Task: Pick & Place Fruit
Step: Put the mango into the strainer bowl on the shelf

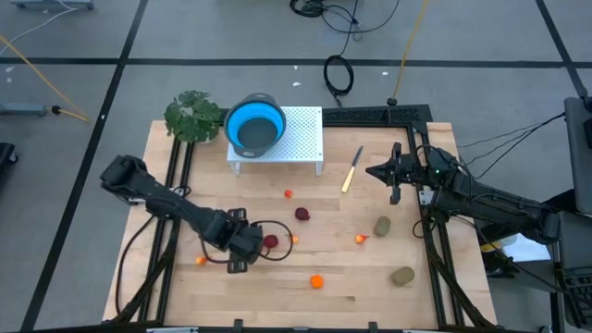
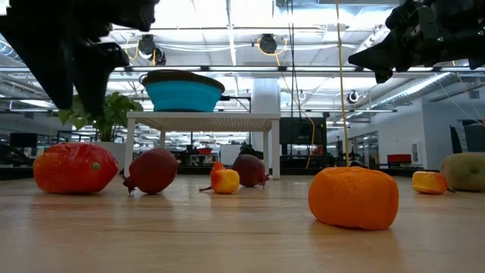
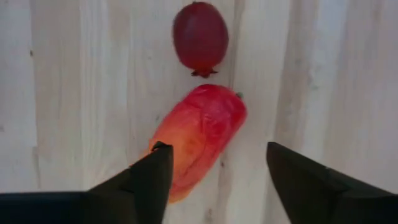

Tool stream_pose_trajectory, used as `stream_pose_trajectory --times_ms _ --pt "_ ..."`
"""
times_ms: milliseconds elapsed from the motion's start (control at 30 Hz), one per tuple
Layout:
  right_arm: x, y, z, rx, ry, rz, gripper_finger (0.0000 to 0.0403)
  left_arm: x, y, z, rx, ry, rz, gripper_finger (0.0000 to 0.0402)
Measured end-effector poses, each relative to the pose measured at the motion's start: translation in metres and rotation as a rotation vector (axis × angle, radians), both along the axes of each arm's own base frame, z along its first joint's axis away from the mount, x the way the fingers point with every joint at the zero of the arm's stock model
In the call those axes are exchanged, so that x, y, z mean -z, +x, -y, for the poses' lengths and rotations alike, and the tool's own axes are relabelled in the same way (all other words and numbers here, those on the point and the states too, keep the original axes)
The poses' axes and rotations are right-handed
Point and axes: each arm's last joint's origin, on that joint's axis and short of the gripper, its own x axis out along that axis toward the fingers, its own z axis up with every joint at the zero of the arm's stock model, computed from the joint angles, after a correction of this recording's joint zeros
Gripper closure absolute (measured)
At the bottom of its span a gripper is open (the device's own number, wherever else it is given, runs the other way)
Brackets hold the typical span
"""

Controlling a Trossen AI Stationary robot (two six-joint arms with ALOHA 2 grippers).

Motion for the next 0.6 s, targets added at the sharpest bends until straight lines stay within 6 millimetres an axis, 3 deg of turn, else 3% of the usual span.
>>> stream_pose_trajectory --times_ms 267,600 --pt "0.000 0.000 0.000 0.000 0.000 0.000 0.0403 0.008 -0.001 0.000 0.130 0.053 -0.056 0.0066" --pt "0.000 0.000 0.000 0.000 0.000 0.000 0.0403 0.029 -0.012 -0.006 0.185 0.133 -0.120 0.0050"
